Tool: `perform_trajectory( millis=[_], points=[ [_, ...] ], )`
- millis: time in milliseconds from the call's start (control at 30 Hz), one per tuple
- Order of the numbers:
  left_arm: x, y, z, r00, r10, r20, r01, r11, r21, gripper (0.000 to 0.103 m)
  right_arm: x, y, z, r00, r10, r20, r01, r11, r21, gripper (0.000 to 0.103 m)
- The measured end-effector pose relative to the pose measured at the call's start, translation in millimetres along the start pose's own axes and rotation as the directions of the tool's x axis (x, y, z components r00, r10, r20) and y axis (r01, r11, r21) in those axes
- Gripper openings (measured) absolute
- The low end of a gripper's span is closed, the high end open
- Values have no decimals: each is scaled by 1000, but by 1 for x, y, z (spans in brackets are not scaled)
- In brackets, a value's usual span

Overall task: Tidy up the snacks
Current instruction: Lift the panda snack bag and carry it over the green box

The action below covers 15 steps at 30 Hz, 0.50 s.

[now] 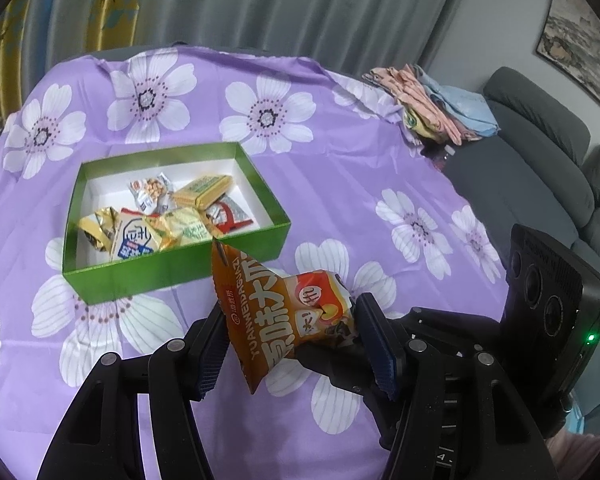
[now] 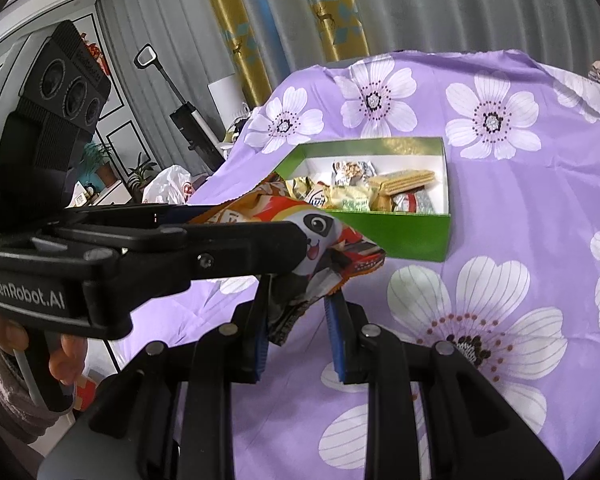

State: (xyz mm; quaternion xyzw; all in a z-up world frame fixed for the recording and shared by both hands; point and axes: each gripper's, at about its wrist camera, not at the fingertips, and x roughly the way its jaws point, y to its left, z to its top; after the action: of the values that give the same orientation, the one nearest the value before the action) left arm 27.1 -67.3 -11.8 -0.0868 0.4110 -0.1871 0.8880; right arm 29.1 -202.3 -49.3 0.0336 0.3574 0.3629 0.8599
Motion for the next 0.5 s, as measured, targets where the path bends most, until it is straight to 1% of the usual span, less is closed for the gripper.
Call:
perform_trajectory(
  millis=[300,500],
  points=[
    [1,6,16,1000,5,22,-5,1000,9,61,6,-3,14,1000,-3,20,3,1000,-10,26],
    [4,14,26,999,1,36,-1,1000,-2,61,14,-5,23,999,-7,31,7,1000,-12,26]
  ],
)
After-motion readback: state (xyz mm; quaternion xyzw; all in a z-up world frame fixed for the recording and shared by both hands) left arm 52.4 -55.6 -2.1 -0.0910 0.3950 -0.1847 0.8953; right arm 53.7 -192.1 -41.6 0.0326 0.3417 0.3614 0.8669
